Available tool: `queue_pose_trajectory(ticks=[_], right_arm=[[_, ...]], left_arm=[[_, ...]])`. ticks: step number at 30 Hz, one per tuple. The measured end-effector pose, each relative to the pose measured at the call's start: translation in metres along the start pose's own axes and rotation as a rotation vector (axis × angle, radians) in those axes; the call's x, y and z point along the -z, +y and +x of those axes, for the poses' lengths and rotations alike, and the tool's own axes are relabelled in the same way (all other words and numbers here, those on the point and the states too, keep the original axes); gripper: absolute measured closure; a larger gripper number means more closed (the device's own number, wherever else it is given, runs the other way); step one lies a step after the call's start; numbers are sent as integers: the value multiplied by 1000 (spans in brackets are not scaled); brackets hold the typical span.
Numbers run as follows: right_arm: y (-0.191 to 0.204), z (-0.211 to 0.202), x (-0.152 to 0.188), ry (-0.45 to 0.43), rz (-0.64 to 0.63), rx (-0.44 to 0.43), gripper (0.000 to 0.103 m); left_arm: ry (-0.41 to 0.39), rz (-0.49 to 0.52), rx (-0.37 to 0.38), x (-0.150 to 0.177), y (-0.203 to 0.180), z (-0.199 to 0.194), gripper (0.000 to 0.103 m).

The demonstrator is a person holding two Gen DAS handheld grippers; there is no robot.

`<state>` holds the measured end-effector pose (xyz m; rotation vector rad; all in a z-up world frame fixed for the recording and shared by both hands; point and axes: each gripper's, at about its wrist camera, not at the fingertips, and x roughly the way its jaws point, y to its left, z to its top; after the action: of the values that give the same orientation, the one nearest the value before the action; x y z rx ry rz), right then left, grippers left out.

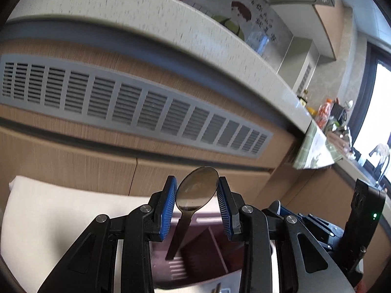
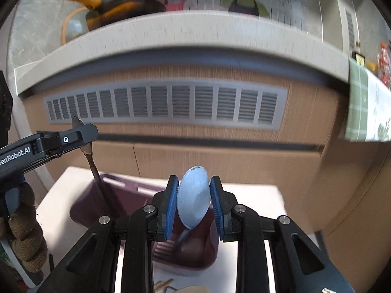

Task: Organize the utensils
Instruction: 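Lift the blue spoon with the right tool while the left tool lifts the metal spoon over the holder, then open the right tool over the maroon holder while the left tool releases its spoon there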

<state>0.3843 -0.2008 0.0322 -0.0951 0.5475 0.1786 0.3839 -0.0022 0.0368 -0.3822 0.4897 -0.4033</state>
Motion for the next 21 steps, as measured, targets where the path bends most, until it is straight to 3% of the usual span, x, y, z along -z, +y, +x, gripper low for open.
queue_pose_trajectory(ticks=[6,10,15,17,21], right_arm=[[2,8,16,46,-9,-5,79],[-5,7,21,71,15,-47,77],[-9,-45,13,-92,14,-41,76],[-10,-70,11,-156,18,-21,71],[-6,-100,15,-174,-2,-2,64]], left_arm=[[43,-2,-15,22,1,0,65],[37,-5,-18,23,-2,-10,49],[-82,9,-16,9,-15,-56,40],[-130,25,-27,4,-21,-77,34],[-158,53,-92,13,-23,-112,29]])
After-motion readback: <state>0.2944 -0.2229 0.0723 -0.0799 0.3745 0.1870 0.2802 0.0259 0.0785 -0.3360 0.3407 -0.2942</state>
